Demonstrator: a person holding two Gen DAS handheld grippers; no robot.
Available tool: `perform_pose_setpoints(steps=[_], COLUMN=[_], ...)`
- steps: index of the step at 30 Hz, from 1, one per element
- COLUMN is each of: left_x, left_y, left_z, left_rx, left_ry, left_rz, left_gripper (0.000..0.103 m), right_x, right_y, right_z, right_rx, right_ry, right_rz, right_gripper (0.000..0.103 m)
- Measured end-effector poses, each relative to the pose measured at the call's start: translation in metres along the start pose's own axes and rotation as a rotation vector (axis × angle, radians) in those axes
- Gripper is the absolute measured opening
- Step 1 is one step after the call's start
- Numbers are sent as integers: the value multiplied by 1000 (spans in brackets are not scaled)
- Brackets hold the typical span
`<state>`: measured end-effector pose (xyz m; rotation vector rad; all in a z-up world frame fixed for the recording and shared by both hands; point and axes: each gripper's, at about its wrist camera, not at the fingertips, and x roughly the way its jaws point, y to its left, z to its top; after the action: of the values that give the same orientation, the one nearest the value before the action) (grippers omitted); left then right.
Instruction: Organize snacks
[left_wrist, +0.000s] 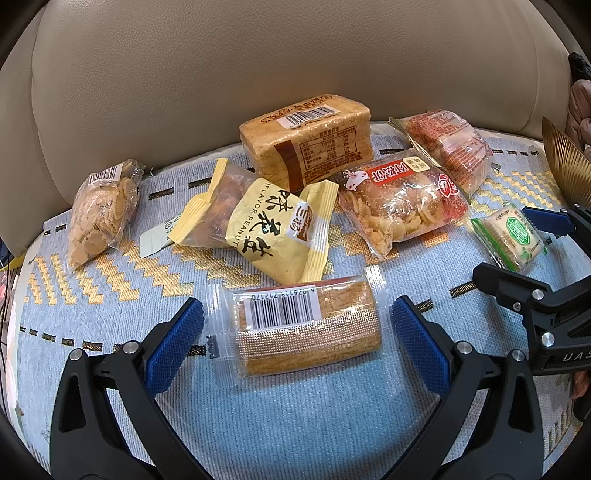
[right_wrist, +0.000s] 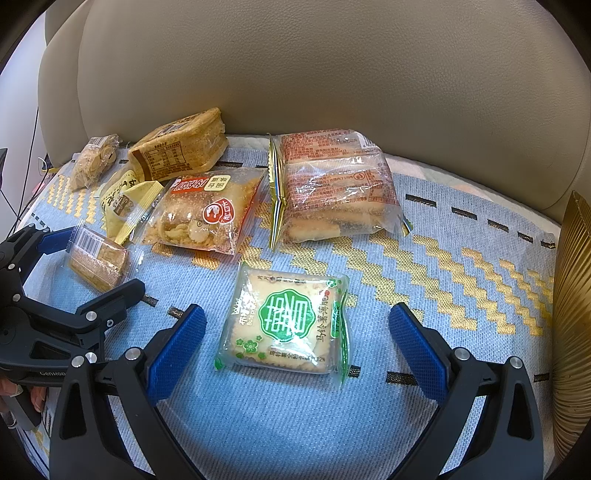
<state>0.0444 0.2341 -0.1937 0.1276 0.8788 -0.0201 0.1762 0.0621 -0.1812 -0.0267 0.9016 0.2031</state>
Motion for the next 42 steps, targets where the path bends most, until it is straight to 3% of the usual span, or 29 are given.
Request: perform_pose_setpoints(steps=[33, 42], left_x=[-1, -1], left_y=[0, 0], left_z=[-1, -1], left_rx=[1, 2], left_ry=[-3, -4], left_rz=[-2, -3], left_gripper=[100, 100], right_x=[-1, 1], right_y=[0, 1], right_z=[-1, 7], right_rx=[-1, -13], right_ry=[3, 47], right_rz=[7, 4], right_gripper=[98, 98])
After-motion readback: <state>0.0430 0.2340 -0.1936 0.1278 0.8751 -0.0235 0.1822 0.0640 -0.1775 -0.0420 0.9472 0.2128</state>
